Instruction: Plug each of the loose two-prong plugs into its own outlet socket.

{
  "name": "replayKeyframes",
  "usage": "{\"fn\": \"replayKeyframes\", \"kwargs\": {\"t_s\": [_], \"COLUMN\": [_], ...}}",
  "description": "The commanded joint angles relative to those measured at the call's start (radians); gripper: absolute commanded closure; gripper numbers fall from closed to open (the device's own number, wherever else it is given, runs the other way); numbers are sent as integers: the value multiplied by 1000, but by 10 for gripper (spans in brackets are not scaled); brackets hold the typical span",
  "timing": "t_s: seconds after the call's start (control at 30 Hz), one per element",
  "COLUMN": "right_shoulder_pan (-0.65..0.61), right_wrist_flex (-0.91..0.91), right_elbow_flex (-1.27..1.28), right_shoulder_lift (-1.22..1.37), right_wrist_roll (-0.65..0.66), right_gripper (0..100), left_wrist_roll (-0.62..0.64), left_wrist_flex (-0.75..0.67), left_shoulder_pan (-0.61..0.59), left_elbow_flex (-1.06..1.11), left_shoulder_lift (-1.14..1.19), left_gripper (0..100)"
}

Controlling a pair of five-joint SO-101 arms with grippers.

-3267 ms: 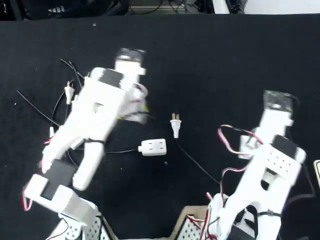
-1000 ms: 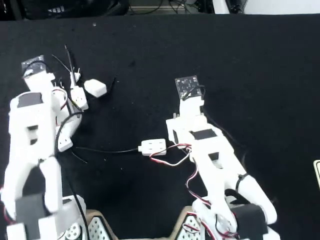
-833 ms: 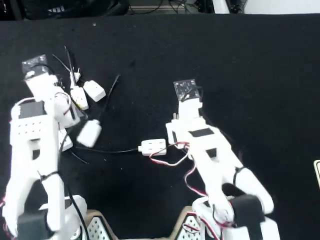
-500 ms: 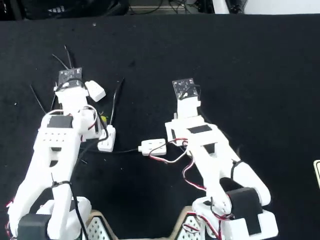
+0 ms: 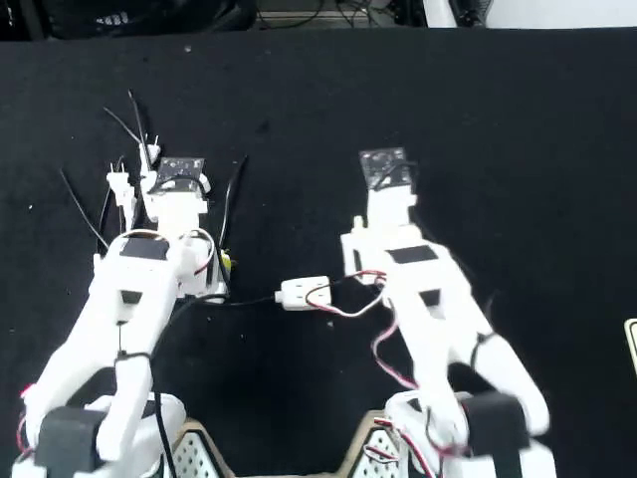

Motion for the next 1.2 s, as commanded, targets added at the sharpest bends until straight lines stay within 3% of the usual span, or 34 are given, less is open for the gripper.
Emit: {"fn": "replayKeyframes", "kwargs": {"t_s": [0.0,0.17,0.33,0.53,0.9,1.17], "right_shoulder_pan": [25,26,25,25,26,32], "right_wrist_flex": [18,-44,-48,-48,-48,-103], "right_elbow_flex": [56,162,165,165,171,39], "right_shoulder_lift": [-180,-303,-292,-280,-266,38], "right_wrist_roll": [0,0,0,0,21,97], "right_gripper": [988,988,988,988,987,987], "left_wrist_roll": [-15,-15,-9,-9,-9,-15], "left_wrist_flex": [-6,-3,89,83,175,170], "left_shoulder_pan": [-30,-105,-193,-294,-257,-226], "left_elbow_flex": [-120,-260,-394,-435,-415,-312], "left_shoulder_lift": [155,350,365,376,310,129], "left_gripper": [784,784,784,784,780,779]}}
